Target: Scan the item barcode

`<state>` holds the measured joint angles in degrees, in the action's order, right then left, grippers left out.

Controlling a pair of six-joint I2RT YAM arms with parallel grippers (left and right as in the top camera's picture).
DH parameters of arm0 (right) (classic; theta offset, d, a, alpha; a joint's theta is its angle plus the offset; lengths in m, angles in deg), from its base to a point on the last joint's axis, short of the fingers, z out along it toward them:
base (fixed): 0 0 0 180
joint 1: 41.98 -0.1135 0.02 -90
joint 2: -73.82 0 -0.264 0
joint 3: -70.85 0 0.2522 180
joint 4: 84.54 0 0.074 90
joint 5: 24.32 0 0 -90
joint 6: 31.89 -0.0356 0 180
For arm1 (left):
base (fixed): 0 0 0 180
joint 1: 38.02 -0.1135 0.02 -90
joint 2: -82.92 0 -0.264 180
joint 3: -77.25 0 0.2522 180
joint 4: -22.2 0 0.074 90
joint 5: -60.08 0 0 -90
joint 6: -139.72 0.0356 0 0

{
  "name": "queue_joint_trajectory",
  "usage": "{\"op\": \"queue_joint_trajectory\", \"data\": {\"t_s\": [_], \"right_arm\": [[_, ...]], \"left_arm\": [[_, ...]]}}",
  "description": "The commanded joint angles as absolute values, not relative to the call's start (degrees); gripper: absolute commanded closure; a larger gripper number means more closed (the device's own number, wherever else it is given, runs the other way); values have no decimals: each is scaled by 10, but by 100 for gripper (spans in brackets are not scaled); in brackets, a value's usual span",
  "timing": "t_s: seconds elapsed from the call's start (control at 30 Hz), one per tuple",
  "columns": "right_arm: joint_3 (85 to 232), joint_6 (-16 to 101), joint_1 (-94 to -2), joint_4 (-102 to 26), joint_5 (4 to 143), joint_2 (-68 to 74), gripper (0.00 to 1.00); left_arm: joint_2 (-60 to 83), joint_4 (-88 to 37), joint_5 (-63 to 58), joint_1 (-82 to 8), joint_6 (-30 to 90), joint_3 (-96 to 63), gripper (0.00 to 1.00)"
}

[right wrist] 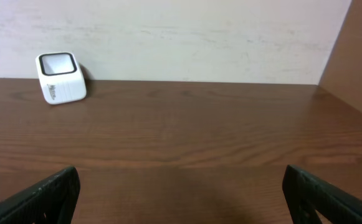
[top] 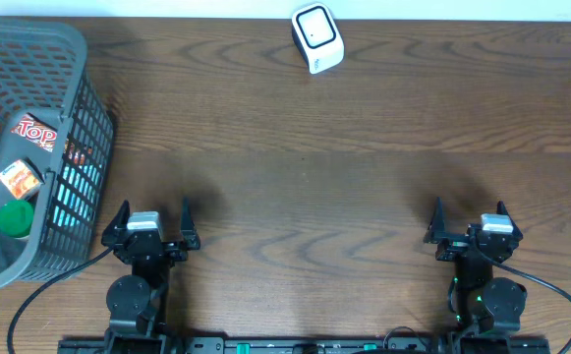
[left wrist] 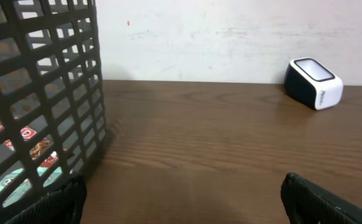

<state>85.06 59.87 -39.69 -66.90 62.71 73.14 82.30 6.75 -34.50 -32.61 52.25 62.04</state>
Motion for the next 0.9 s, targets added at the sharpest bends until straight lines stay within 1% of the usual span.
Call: {"op": "queue_joint_trajectory", "data": {"t_s": [0.0, 0.07, 0.27, 0.4, 0.63, 0.87], "right_arm": [[849, 603, -400, -667, 628, 735, 1], [849, 604, -400, -667, 628, 735, 1], [849, 603, -400, -667, 628, 735, 1], [849, 603, -400, -667, 628, 735, 1], [849, 604, -400, -667, 628, 735, 1], [849, 604, -400, -667, 628, 735, 1]], "left_arm": [[827, 43, -308, -325, 513, 631, 0], [825, 33, -290, -325, 506, 627, 0], [793, 23, -286, -325, 494, 595, 0], [751, 23, -243, -325, 494, 560, 0], [634, 23, -174, -325, 494, 474, 0], [502, 6, -168, -325, 494, 347, 0]]}}
